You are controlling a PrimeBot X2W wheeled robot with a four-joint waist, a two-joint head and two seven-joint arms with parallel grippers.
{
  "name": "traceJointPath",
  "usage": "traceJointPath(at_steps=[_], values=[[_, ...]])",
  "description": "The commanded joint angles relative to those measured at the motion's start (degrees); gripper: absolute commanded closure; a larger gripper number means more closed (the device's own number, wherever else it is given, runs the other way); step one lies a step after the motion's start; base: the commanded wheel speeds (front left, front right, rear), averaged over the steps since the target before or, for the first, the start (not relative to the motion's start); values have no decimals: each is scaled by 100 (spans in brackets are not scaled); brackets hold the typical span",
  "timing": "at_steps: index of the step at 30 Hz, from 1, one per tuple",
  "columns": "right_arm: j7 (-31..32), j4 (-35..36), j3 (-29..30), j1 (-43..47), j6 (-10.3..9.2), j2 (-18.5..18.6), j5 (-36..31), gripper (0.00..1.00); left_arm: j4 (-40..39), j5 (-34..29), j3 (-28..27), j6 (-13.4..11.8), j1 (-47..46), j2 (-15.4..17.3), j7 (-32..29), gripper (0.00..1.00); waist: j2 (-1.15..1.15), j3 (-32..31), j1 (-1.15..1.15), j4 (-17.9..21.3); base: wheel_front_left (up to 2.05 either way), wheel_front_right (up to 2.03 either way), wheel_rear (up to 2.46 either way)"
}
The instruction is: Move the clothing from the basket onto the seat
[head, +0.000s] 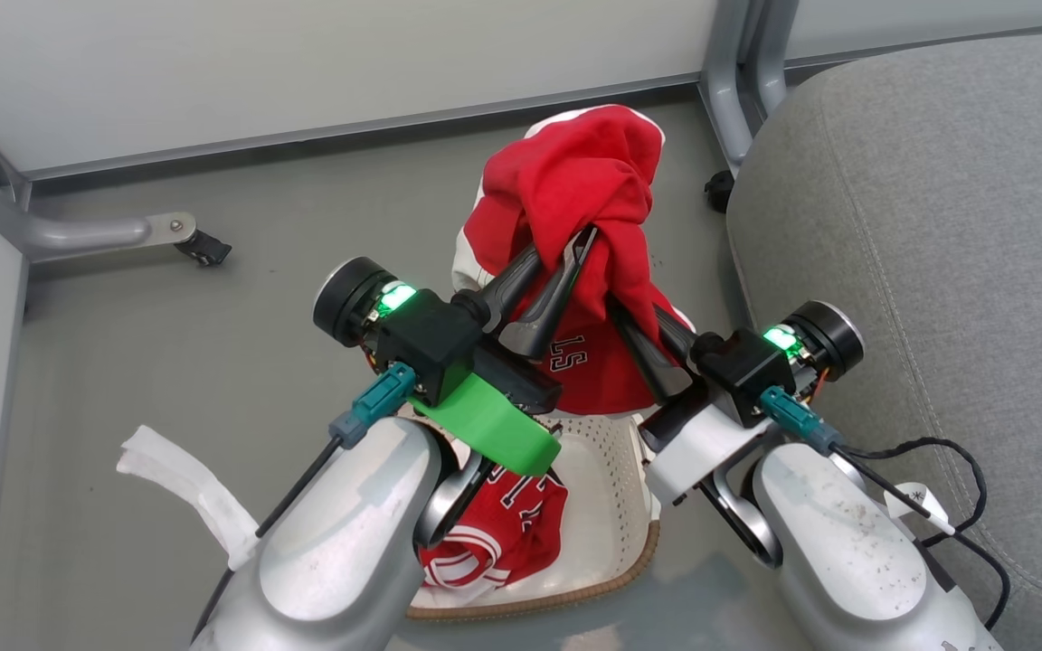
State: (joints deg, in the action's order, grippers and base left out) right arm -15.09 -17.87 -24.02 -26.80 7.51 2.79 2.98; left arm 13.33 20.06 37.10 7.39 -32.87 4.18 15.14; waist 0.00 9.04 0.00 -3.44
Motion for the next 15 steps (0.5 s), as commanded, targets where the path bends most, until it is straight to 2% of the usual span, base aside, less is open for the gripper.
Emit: traceJointPath(at_steps=[1, 6, 8, 9, 15], values=[[-13, 18, -14, -9, -4, 19, 37, 100, 12, 15, -4, 11, 7, -6, 1, 100, 0, -2, 0, 5, 0, 0, 0], [-12, 53, -12, 27, -4, 19, 115, 100, 54, 14, -9, 11, -5, -16, 1, 100, 0, 5, 0, -2, 0, 0, 0], [-13, 79, 0, 54, -4, 19, 140, 100, 65, -61, -26, 11, -10, -14, 1, 49, 0, 15, 0, -8, 0, 0, 0], [-13, 93, 10, 64, -4, 19, 146, 100, 66, -94, -43, 5, -5, -15, 0, 0, 0, 20, 0, -12, 0, 0, 0], [-13, 167, 65, 114, -4, 19, 210, 100, 121, -262, -113, -18, 47, 13, 0, 0, 0, 69, 0, -37, 0, 0, 0]])
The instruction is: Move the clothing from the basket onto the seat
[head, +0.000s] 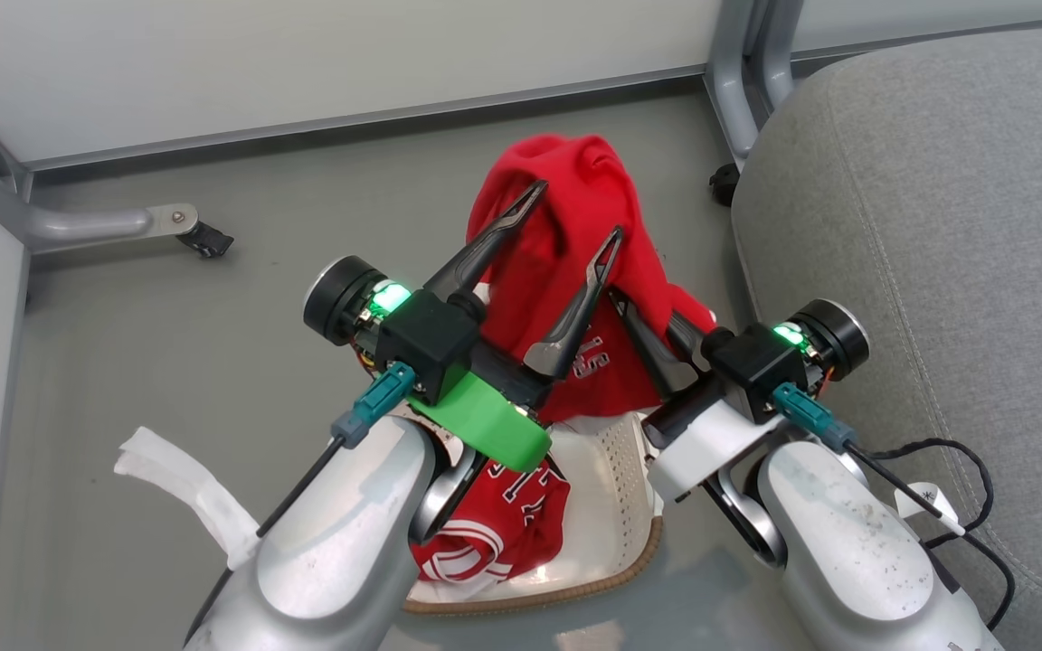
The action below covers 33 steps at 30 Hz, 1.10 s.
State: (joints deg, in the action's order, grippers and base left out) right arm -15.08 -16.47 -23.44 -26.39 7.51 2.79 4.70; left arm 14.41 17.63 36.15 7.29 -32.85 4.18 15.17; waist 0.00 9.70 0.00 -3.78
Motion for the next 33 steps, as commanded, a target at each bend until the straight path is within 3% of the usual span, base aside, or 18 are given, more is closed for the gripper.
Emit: traceJointPath(at_steps=[1, 12, 33], values=[[-14, 31, 8, 81, -4, 19, 42, 100, 14, -38, -26, -8, 50, 13, -3, 0, 0, 6, 0, -4, 0, 0, 0], [-14, 148, 264, 256, -4, 20, 113, 100, -5, -186, -156, -16, 141, 53, -4, 0, 0, 26, 0, 162, 0, 0, 0], [-14, 1073, 1311, 985, -4, 17, 345, 100, 73, -491, 16, -60, 360, 323, -4, 0, 0, 299, 0, 1584, 0, 0, 0]])
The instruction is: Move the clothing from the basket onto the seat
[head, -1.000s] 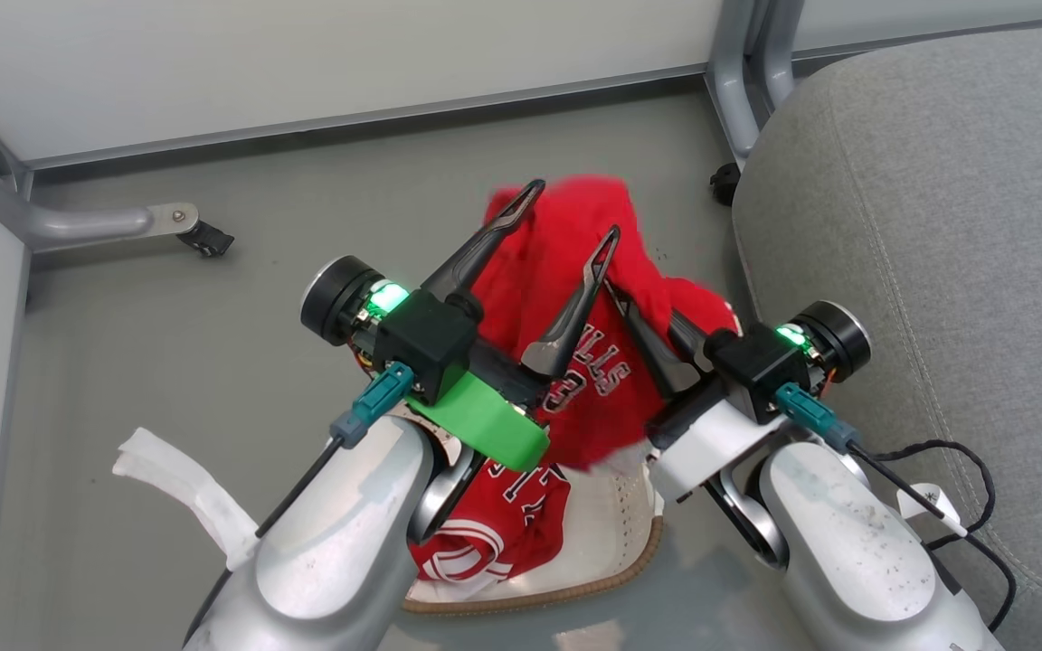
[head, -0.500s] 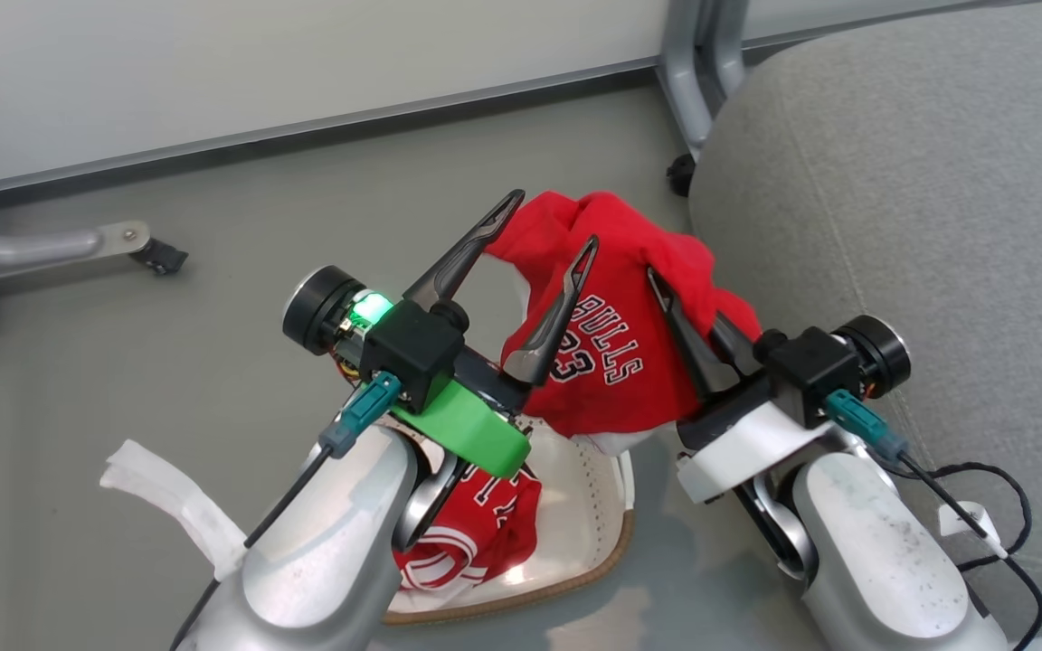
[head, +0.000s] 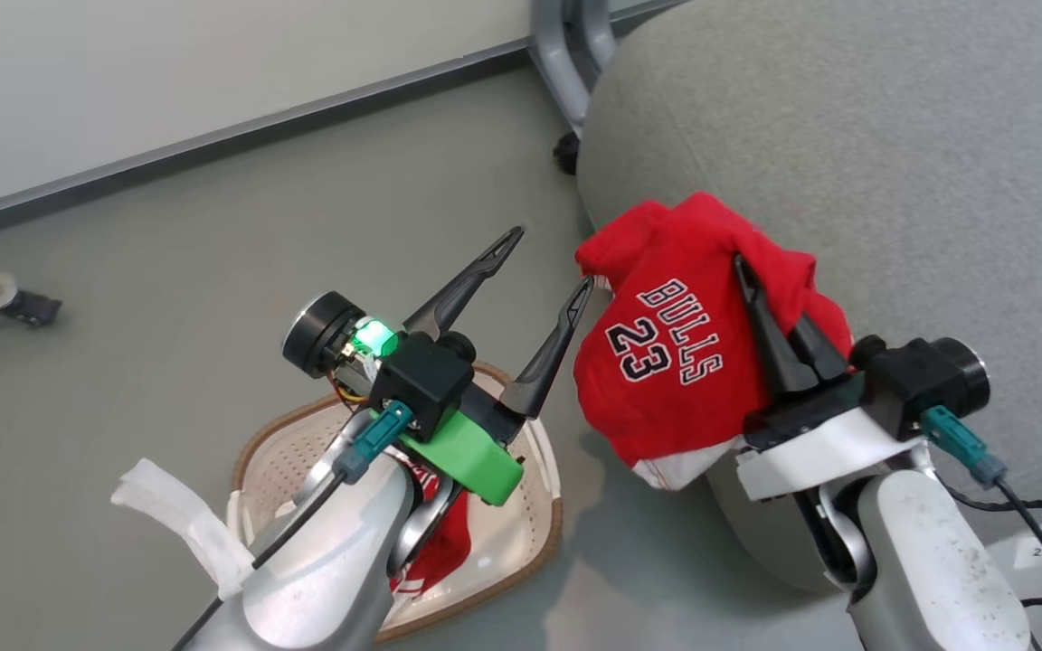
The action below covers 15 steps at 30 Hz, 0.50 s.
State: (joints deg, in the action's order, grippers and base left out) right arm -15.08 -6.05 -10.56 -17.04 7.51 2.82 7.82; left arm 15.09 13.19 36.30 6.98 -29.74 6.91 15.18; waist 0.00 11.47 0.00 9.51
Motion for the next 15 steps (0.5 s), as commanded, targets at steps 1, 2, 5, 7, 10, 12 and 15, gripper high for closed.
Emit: traceJointPath(at_steps=[1, 2, 5, 7, 10, 12, 15], values=[[-14, 65, 70, 62, -4, 13, 41, 100, 7, -65, 5, -35, 41, 57, -5, 0, 0, 147, 0, 316, 0, 0, 0], [-14, 95, 131, 88, -4, 12, 37, 100, 12, -84, 19, -35, 33, 61, -5, 0, 0, 170, 0, 379, 0, 0, 0], [-14, 172, 275, 145, -4, 14, 39, 100, 24, -115, 48, -33, 15, 72, -5, 0, 0, 224, 0, 553, 0, 0, 0], [-14, 217, 359, 182, -4, 11, 42, 100, 33, -127, 58, -38, 6, 83, -5, 0, 0, 258, 0, 663, 0, 0, 0], [-14, 277, 495, 280, -4, 13, 71, 100, 48, -143, 98, -26, -17, 84, -5, 0, 0, 299, 0, 799, 0, 0, 0], [-14, 313, 582, 331, -4, 14, 92, 100, 60, -156, 119, -24, -27, 84, -5, 0, 0, 319, 0, 868, 0, 0, 0], [-14, 340, 674, 388, -4, 12, 131, 100, 71, -159, 130, -27, -31, 76, -5, 0, 0, 340, 0, 932, 0, 0, 0]])
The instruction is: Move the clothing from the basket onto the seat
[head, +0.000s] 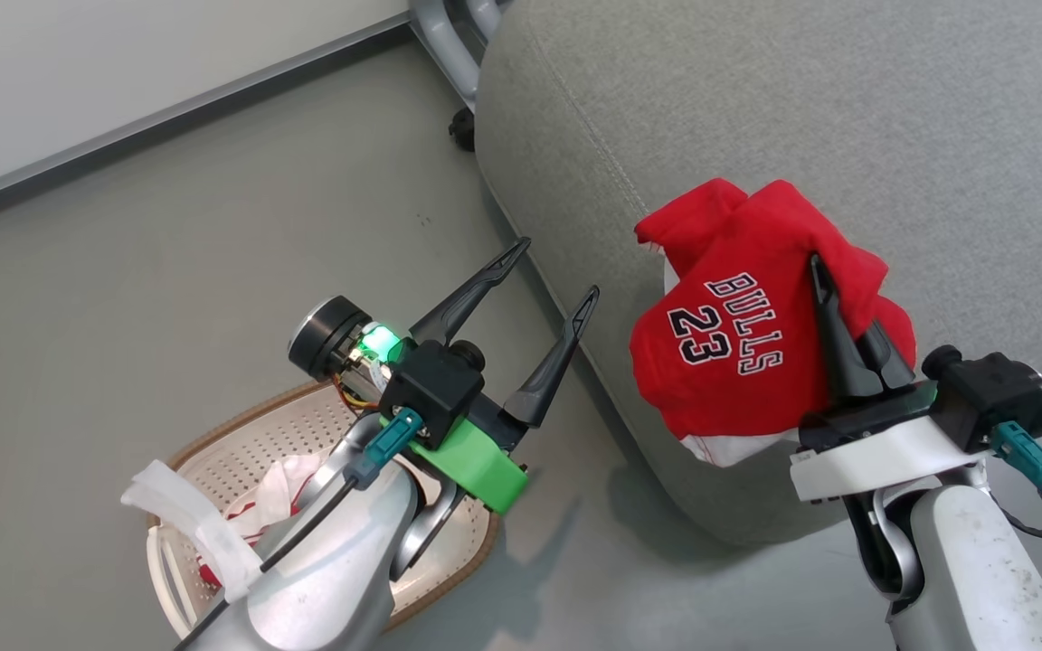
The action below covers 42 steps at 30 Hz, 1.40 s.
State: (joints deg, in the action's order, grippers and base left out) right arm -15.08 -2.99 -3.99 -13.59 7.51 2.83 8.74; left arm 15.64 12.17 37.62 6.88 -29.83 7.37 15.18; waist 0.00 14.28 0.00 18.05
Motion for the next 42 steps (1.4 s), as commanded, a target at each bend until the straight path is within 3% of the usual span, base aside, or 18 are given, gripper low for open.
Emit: traceJointPath(at_steps=[1, 11, 21, 33, 42], values=[[-14, 52, 48, 54, -4, 12, 49, 100, 19, -51, -3, -16, -23, 24, -5, 0, 0, 67, 0, 93, 0, 0, 0], [-14, 103, 428, -334, -4, 13, 139, 100, 10, -77, -25, -11, -105, 64, -5, 0, 0, 271, 0, 34, 0, 0, 0], [-14, 97, 1144, -1702, -4, 20, -206, 100, -37, -197, 2, -18, -460, 126, -13, 0, 0, 1071, 0, -167, 0, 0, 0], [-14, -156, 2023, -3518, -4, 792, -429, 100, -163, -407, 158, 9, -1117, 121, -21, 0, 0, 2223, 0, -552, 0, 0, 0], [-13, -1158, 2367, -4487, -4, 1390, -439, 100, -187, -444, 245, 18, -1468, 84, -12, 0, 0, 2736, 0, -729, 0, 0, 0]])
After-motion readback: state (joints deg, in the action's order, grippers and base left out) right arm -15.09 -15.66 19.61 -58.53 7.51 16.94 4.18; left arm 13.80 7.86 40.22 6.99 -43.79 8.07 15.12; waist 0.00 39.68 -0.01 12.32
